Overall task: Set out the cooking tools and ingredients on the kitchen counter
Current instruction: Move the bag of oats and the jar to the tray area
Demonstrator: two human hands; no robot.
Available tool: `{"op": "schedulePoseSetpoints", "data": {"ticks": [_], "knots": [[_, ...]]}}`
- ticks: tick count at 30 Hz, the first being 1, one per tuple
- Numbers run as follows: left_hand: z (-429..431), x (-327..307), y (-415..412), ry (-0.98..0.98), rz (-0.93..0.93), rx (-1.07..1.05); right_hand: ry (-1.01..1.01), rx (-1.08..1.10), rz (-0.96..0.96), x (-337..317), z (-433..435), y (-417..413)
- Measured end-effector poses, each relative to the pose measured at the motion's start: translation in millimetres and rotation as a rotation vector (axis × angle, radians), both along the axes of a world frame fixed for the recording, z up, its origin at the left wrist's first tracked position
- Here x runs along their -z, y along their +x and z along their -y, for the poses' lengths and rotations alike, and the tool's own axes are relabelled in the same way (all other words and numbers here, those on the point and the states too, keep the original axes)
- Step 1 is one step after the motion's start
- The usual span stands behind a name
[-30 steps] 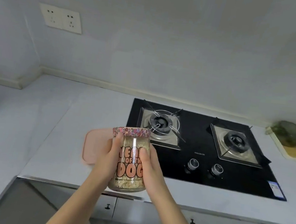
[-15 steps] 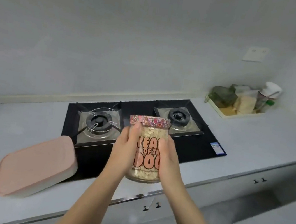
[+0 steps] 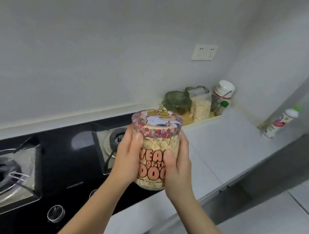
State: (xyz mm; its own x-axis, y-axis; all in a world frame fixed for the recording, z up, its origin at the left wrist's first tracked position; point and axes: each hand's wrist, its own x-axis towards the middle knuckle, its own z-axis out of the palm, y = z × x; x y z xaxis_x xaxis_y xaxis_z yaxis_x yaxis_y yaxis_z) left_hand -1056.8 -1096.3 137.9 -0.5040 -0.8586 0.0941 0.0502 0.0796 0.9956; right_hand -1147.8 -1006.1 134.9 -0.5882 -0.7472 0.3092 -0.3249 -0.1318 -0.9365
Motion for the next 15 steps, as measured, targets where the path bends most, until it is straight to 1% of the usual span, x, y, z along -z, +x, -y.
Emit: {"op": "schedulePoseSetpoints", "data": {"ticks": [2,3,5,6,7,8,11,12,15], "knots": [[17.9,0.9,-35.2,0.139,0.074,0.078,0.071,0.010,0.133,5.5,7.1,-26.8],[18.1,3.1,-46.6,0.145,0.102,0.086,0.076,0.048,0.171,10.1,6.6,-36.0],[8.7,2.0,-67.2,-0.018,0.060,0.097,-0.026,0.106,0.082,8.1,4.5,-52.6],[3.7,1.6,-71.8,-0.099,0.038,0.096,-0.049,0.116,0.043,6.6,3.3,-56.9],[4.6,4.8,-84.6,-0.138,0.012,0.104,-0.058,0.102,0.022,10.9,3.9,-71.2],[9.6,6.7,-92.8,-0.139,0.021,0.122,-0.028,0.114,0.011,16.8,6.6,-82.0],[24.6,16.9,-134.9,0.022,0.132,0.150,0.029,0.132,0.154,32.7,13.9,-119.1],[24.5,20.8,-145.0,0.022,0.128,0.148,0.025,0.158,0.152,34.5,13.5,-127.4],[25.7,30.2,-186.4,-0.079,0.091,0.189,-0.010,0.192,0.067,38.0,12.2,-163.0]]}}
